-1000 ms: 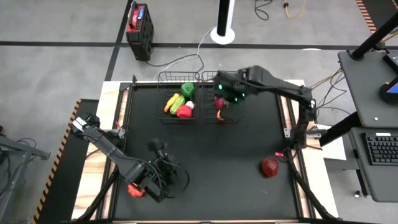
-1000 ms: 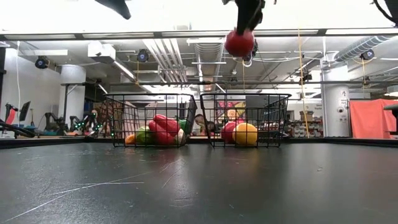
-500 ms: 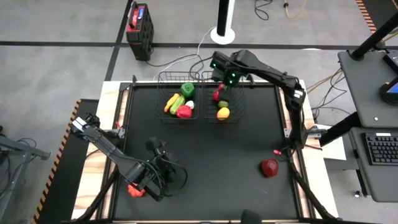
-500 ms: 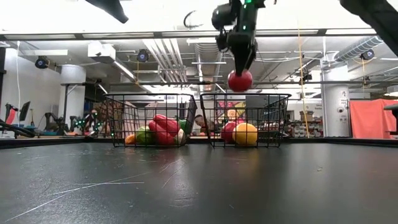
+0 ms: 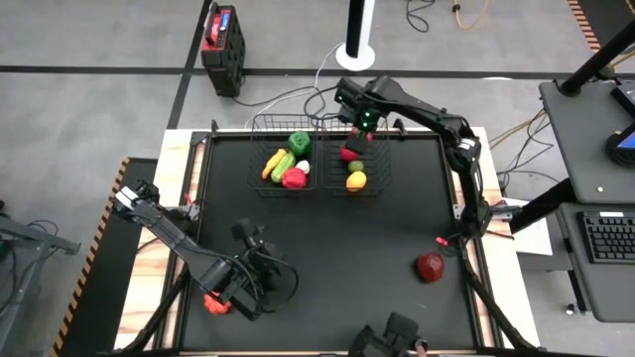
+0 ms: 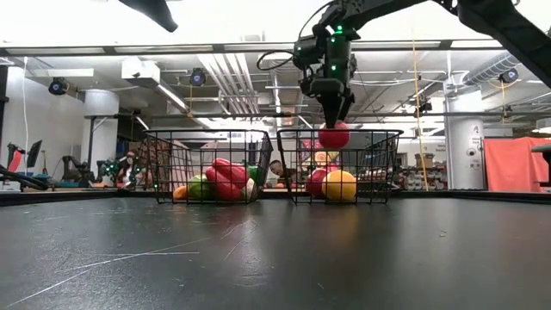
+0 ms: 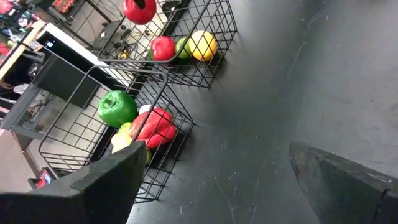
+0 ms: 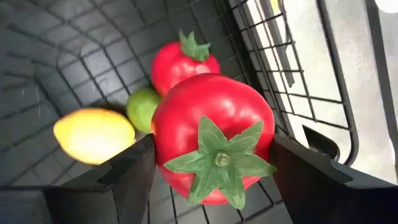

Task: Sort produce into baskets
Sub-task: Put the tomato into the right wire basket

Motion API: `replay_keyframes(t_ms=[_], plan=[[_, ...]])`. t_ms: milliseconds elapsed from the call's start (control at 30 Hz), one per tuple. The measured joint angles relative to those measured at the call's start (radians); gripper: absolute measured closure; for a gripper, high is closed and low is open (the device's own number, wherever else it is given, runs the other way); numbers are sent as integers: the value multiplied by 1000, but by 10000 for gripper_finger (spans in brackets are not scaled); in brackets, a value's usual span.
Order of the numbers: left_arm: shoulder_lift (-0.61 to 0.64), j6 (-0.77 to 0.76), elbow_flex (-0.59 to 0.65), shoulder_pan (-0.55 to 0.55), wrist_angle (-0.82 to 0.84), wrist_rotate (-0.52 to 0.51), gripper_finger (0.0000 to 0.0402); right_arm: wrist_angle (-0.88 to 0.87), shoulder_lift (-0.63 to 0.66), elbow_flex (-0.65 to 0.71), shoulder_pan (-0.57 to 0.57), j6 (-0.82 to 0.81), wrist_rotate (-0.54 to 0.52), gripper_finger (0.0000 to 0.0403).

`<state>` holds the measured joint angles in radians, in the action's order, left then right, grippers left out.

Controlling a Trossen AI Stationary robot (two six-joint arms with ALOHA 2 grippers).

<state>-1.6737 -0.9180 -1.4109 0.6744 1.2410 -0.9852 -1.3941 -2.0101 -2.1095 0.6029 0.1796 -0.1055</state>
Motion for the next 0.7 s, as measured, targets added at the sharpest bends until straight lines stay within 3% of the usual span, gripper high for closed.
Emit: replay_keyframes(t_ms=[333, 700], plan=[[0, -19, 0, 0, 4, 0, 27, 91, 49, 122, 0, -36, -95, 123], [0, -23, 0, 0, 2, 0, 27, 302, 150, 382, 0, -61, -107, 121]])
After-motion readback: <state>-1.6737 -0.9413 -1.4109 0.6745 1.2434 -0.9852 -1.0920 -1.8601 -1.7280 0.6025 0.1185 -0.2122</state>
